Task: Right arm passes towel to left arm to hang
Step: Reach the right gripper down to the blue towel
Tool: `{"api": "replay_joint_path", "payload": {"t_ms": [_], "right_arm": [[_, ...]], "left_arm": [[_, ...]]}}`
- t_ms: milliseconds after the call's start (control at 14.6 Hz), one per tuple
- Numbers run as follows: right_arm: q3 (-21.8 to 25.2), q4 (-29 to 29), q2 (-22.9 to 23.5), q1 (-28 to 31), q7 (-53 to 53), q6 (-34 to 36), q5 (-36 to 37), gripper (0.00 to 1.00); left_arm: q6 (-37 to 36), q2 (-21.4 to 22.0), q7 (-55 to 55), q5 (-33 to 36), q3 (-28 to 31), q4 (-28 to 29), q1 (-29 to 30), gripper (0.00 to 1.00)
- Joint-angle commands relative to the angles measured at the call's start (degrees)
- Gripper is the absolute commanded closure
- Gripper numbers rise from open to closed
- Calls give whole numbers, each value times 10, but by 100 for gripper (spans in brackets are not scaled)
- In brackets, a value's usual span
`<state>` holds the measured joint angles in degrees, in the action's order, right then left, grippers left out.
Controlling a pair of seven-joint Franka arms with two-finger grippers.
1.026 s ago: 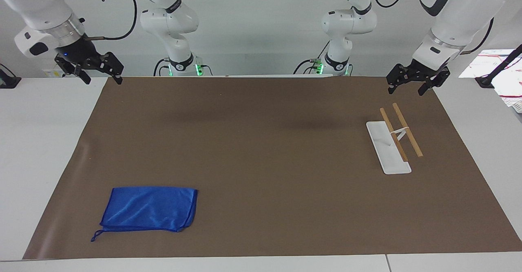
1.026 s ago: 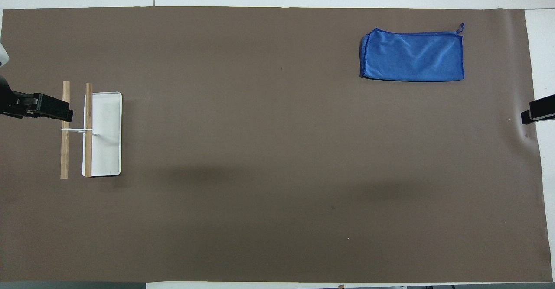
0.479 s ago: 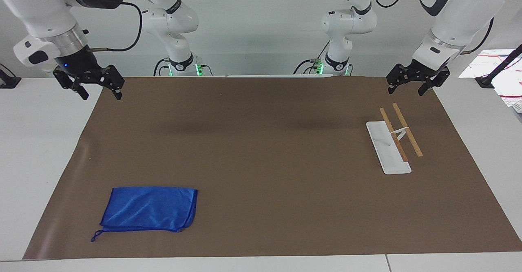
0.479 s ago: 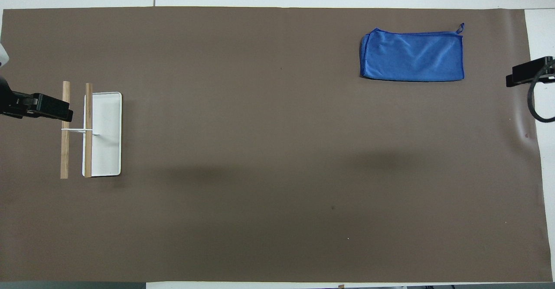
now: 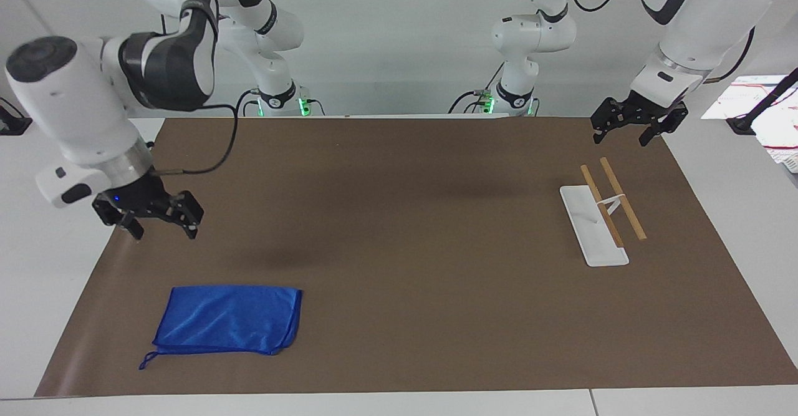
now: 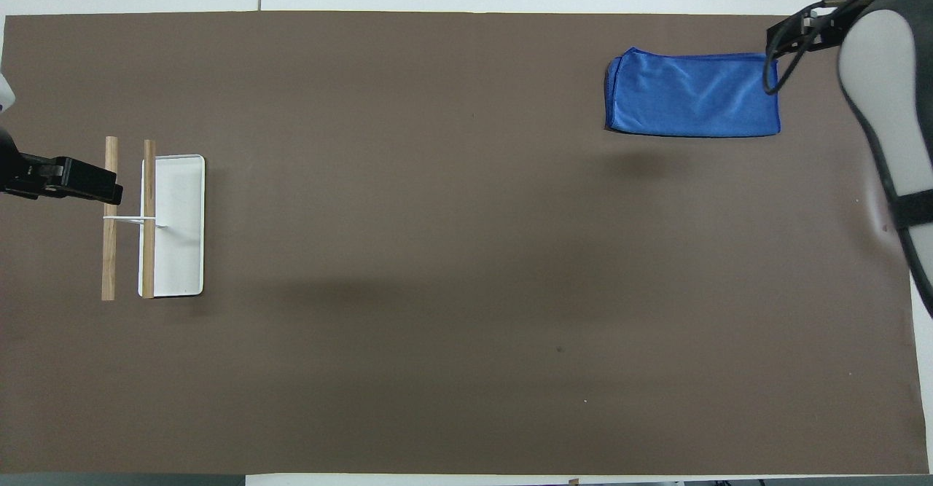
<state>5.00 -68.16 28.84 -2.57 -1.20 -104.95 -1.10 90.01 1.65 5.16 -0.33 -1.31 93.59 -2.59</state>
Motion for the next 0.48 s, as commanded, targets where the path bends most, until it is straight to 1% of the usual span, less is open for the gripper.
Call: {"api": "replay_joint_path", "payload": {"t_ms": [0,137,274,410], "right_arm": [[-20,42,81,14,8,-44,-6,0],[-20,37,103,20,7,-58,-16,0],[-20,23,104,26,6,-68,-50,0],[-20,-10,103,24,7,-95,-54,0]], "left_arm": [[-2,12,1,-5,3,10,0,0],[-2,12,1,-5,3,10,0,0],[-2,12,1,-5,3,10,0,0],[-2,12,1,-5,3,10,0,0]]}}
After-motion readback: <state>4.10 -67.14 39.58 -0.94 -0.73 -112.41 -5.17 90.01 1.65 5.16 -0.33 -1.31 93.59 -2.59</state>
